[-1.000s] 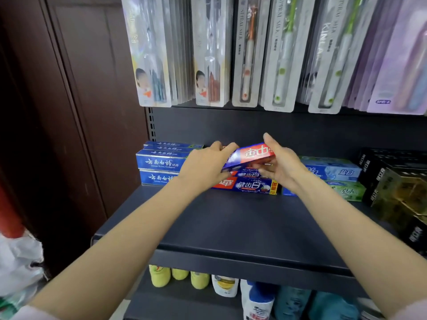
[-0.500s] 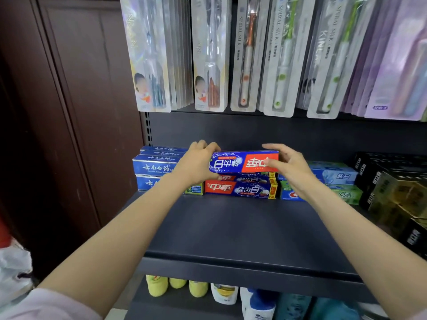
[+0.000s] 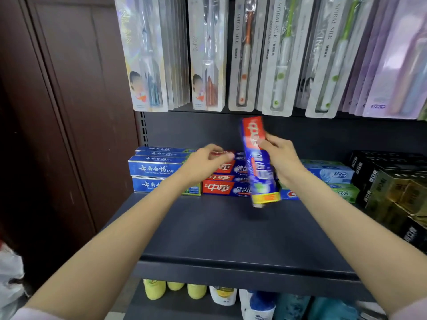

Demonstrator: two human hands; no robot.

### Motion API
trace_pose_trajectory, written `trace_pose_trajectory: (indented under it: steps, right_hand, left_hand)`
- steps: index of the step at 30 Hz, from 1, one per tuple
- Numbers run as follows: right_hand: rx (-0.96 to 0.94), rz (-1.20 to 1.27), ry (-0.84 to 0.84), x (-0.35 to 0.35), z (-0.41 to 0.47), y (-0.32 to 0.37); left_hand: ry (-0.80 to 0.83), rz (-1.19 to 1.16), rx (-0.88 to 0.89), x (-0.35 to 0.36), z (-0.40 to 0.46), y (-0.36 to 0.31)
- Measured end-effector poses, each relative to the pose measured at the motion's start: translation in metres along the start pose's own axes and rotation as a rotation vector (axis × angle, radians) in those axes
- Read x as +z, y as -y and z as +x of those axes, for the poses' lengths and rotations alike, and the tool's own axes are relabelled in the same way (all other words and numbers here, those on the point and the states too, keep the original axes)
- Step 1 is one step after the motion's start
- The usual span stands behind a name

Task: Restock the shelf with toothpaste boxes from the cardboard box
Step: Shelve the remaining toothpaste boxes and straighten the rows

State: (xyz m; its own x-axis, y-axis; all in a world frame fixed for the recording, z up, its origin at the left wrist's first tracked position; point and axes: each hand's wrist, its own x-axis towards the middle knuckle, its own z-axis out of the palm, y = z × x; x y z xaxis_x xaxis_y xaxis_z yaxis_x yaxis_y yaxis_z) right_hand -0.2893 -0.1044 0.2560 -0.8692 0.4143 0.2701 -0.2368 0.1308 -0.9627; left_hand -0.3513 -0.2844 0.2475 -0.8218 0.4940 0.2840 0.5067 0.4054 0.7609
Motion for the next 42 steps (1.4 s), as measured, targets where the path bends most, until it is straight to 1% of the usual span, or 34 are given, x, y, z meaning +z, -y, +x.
trace_pose_trajectory:
  steps: [2,3,4,5,7,9,10,11,13,14,16,17,19,20,22,23,25,26,30,32,36,38,42]
  right_hand:
    - [-0.117,-0.291,0.056,0.0,0.003,0.011]
    - [-0.184,-0.433,0.107,0.002,0.004,0.016]
    - [-0.242,-0.564,0.179,0.005,0.004,0.02]
    - [-0.296,-0.703,0.255,0.009,0.004,0.022]
    - [-0.401,-1.025,0.357,0.019,0.007,0.019]
    - [-0.449,-1.245,0.378,0.029,0.01,0.013]
    - [-0.455,-1.282,0.375,0.033,0.011,0.01]
    - [-0.457,-1.275,0.371,0.037,0.01,0.007]
    - [-0.477,-1.196,0.302,0.042,0.008,0.0]
    - [-0.489,-1.161,0.215,0.043,0.006,-0.005]
    - [-0.467,-1.166,-0.028,0.037,0.001,-0.015]
    - [-0.415,-1.204,-0.13,0.032,-0.002,-0.02]
    - [-0.269,-1.238,-0.233,0.02,-0.01,-0.031]
    - [-0.2,-1.196,-0.246,0.015,-0.013,-0.036]
    - [-0.092,-0.981,-0.21,0.006,-0.018,-0.041]
    - [-0.066,-0.881,-0.184,0.004,-0.02,-0.041]
    - [-0.053,-0.816,-0.159,0.0,-0.022,-0.04]
    - [-0.058,-0.812,-0.165,-0.001,-0.022,-0.039]
    - [-0.077,-0.847,-0.206,-0.001,-0.018,-0.035]
    - [-0.07,-0.88,-0.207,-0.001,-0.018,-0.038]
    - [-0.087,-0.995,-0.173,0.0,-0.017,-0.048]
    - [-0.077,-1.05,-0.147,-0.003,-0.016,-0.047]
    - [-0.087,-1.052,-0.097,-0.013,-0.019,-0.035]
  left_hand:
    - [-0.208,0.01,0.03,-0.008,0.003,0.001]
    - [-0.29,0.033,0.051,-0.012,0.004,0.001]
    - [-0.333,0.06,0.079,-0.014,0.004,0.001]
    - [-0.342,0.095,0.108,-0.016,0.005,0.003]
    - [-0.294,0.188,0.151,-0.017,0.007,0.006]
    - [-0.185,0.302,0.145,-0.017,0.011,0.012]
    - [-0.112,0.346,0.133,-0.017,0.013,0.015]
    - [-0.048,0.39,0.128,-0.016,0.013,0.017]
    - [-0.016,0.501,0.155,-0.016,0.016,0.02]
    - [-0.025,0.528,0.167,-0.016,0.018,0.021]
    - [-0.019,0.526,0.167,-0.015,0.018,0.02]
    - [0.001,0.519,0.162,-0.015,0.018,0.02]
    - [0.039,0.51,0.149,-0.013,0.017,0.02]
    - [0.055,0.51,0.145,-0.013,0.016,0.021]
    - [0.074,0.498,0.142,-0.014,0.016,0.02]
    - [0.074,0.494,0.143,-0.014,0.016,0.02]
    - [0.07,0.527,0.171,-0.012,0.017,0.017]
    - [0.07,0.58,0.188,-0.01,0.018,0.016]
    - [0.025,0.965,0.223,-0.002,0.023,0.018]
    - [0.0,1.035,0.209,0.003,0.025,0.017]
    - [-0.085,1.02,0.173,0.016,0.023,0.02]
    - [-0.095,0.981,0.149,0.02,0.02,0.019]
    - [-0.13,0.892,0.192,0.026,0.009,0.008]
